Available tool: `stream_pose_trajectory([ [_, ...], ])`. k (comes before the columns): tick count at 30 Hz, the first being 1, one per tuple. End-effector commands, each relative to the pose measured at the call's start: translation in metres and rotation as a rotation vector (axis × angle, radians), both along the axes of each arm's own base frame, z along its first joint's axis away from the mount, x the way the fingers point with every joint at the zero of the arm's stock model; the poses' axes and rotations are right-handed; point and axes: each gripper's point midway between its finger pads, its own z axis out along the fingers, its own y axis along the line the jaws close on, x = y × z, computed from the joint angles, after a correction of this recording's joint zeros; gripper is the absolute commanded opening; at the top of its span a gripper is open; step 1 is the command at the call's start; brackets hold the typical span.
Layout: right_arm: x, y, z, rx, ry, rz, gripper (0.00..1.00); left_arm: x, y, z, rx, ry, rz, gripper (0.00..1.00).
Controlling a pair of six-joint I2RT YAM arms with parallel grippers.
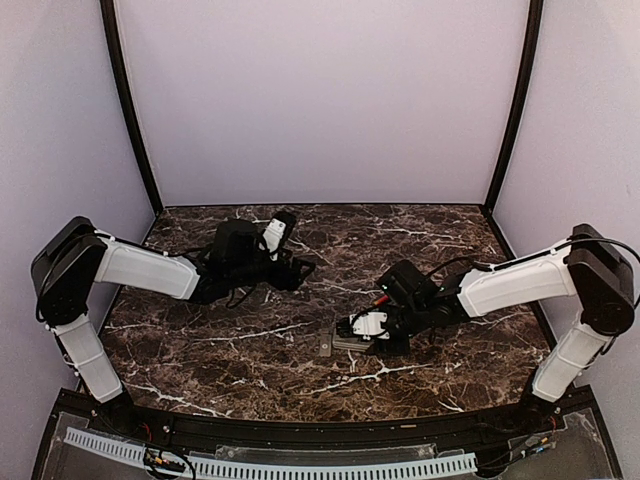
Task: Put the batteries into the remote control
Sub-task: Press the battery in the battery compartment.
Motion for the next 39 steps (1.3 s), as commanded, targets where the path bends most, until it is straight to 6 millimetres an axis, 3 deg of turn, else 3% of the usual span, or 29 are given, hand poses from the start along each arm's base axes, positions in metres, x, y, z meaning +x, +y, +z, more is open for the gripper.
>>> stream_pose_trajectory([
  [1, 0.003, 0.003, -0.008, -0.020, -0.007, -0.002, 0.42, -0.004, 0.000, -0.007, 0.001, 0.018, -0.022, 0.75],
  [5, 0.002, 0.001, -0.012, -0.029, 0.000, 0.000, 0.39, -0.004, 0.001, -0.008, 0.005, 0.017, -0.022, 0.75],
  [14, -0.002, -0.003, -0.013, -0.042, -0.001, 0.017, 0.23, -0.003, 0.000, -0.011, 0.012, 0.015, -0.022, 0.75],
  [20, 0.000, -0.001, -0.005, -0.037, -0.011, 0.018, 0.30, -0.002, -0.001, -0.011, 0.017, 0.010, -0.029, 0.75],
  [25, 0.003, 0.006, 0.017, 0.002, -0.029, 0.019, 0.39, -0.003, -0.003, -0.012, 0.017, 0.011, -0.037, 0.75],
  [32, 0.004, 0.016, 0.052, 0.096, -0.042, 0.021, 0.42, -0.002, -0.005, -0.009, 0.019, 0.002, -0.047, 0.74],
  [34, 0.018, 0.015, 0.070, 0.145, -0.056, -0.045, 0.42, -0.002, -0.005, -0.009, 0.021, 0.002, -0.049, 0.74],
  [39, 0.077, -0.009, 0.134, 0.317, -0.040, -0.314, 0.41, -0.001, -0.004, -0.007, 0.020, 0.000, -0.046, 0.74],
])
